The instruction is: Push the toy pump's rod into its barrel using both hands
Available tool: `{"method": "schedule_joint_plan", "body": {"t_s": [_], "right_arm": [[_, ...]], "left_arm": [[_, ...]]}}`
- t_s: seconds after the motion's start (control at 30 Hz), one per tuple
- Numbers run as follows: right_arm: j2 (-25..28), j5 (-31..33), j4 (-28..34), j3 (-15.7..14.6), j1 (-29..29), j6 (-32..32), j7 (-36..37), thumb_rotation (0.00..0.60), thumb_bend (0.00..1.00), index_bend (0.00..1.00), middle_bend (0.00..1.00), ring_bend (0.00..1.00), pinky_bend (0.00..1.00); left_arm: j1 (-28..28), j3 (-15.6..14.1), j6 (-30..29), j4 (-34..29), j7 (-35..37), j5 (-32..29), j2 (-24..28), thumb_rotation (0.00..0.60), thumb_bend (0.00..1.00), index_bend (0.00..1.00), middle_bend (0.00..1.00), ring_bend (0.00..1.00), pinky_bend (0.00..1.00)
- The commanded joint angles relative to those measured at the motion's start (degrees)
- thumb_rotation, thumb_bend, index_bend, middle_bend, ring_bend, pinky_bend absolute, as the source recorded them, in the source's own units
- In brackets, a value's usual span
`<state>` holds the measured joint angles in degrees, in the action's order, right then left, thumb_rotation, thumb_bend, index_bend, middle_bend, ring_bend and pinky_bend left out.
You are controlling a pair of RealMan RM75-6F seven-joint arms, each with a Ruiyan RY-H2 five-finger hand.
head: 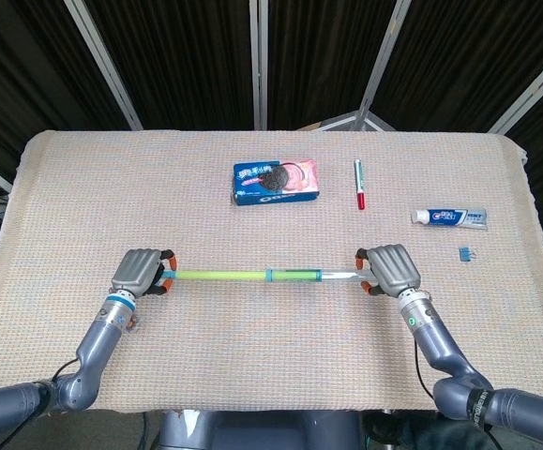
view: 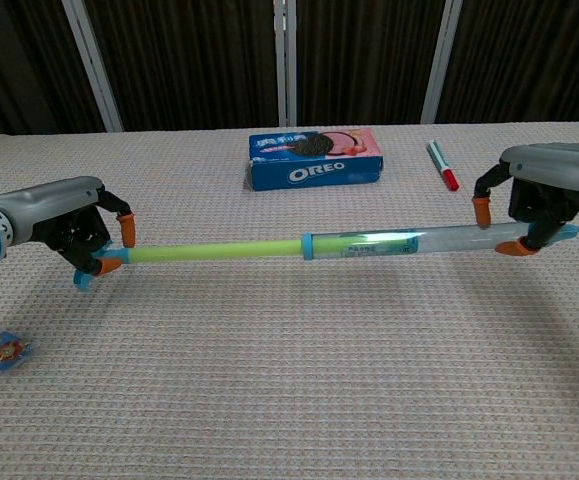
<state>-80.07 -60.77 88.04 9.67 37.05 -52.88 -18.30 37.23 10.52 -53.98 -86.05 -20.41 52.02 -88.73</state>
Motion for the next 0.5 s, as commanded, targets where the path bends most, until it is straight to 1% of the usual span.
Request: {"method": "schedule_joint_plan", "body": {"t_s": [0.03, 0.37, 0.5], "right_arm": [[-0.2, 0.3, 0.3, 0.0, 0.4, 0.0, -0.5, 0.6, 0.4, 0.66, 0.99, 1.0, 1.0], [-1.2, 1.6, 0.8, 0.1, 1.7, 0.2, -2.5, 0.6, 0.4, 0.66, 0.99, 1.0, 1.0], [-2.1, 3.0, 0.9, 0.5, 2.8, 0.4, -3.9, 0.6, 0.4, 0.66, 0.99, 1.0, 1.0]], "left_arm": [[0.3, 0.1, 0.0, 0.0, -0.1, -0.1, -0.3, 0.6, 0.47, 0.7, 0.88, 0.86, 1.0], [1.6, 0.3, 0.1, 0.0, -0.8, -1.0, -1.4, 0.6, 0.47, 0.7, 0.88, 0.86, 1.0], [3.0, 1.0, 0.6, -0.2, -1.4, -1.8, -2.3, 0.6, 0.47, 0.7, 0.88, 0.86, 1.0]]}}
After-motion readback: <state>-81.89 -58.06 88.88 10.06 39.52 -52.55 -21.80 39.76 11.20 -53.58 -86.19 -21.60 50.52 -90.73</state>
